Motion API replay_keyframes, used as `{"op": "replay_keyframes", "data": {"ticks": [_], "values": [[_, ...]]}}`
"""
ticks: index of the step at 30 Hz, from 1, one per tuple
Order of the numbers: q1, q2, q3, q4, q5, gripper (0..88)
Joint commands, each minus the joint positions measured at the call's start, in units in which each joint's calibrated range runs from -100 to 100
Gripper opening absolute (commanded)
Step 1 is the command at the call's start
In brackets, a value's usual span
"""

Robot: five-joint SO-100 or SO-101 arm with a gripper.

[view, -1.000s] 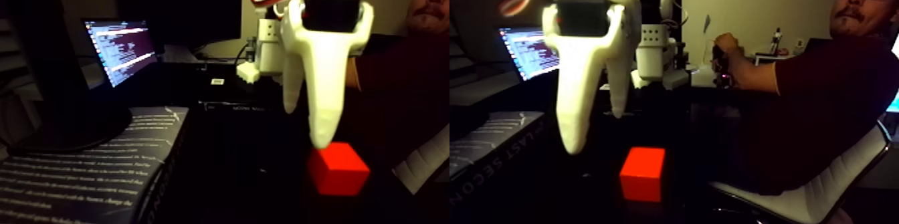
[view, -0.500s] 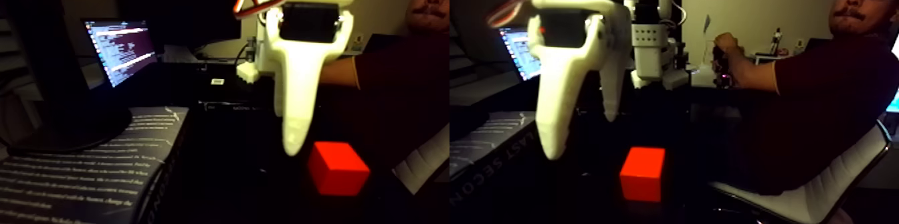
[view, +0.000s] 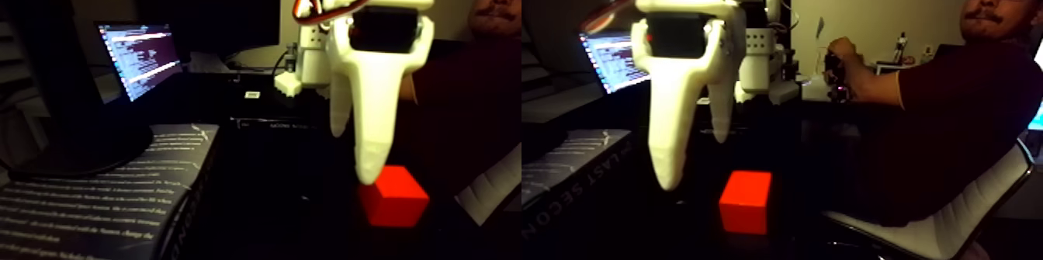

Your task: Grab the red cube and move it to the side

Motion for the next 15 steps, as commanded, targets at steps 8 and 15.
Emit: {"op": "replay_keyframes", "data": {"ticks": [8, 15], "values": [[-0.61, 4.59, -1.88, -4.07, 0.01, 35.4], [-2.52, 6.11, -2.6, -5.16, -0.04, 35.4]]}}
